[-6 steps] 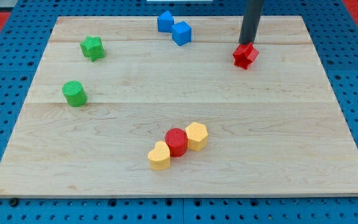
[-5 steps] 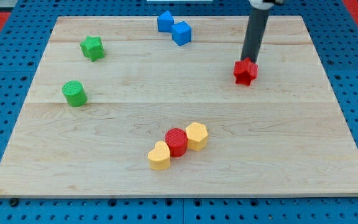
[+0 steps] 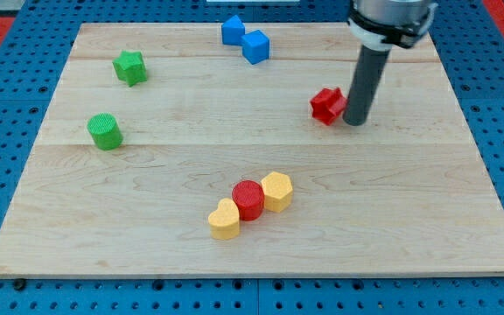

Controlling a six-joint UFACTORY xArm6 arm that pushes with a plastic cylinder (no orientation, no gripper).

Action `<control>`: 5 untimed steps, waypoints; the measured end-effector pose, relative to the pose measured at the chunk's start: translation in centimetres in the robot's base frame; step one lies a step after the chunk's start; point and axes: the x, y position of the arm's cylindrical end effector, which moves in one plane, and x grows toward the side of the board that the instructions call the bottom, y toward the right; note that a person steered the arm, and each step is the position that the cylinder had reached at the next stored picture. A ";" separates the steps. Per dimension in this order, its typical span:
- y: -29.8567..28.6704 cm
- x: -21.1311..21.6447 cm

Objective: Move red star into blue cube

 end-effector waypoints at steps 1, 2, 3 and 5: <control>-4.0 -2.2; -9.8 -4.4; -12.0 -7.5; -11.6 -11.5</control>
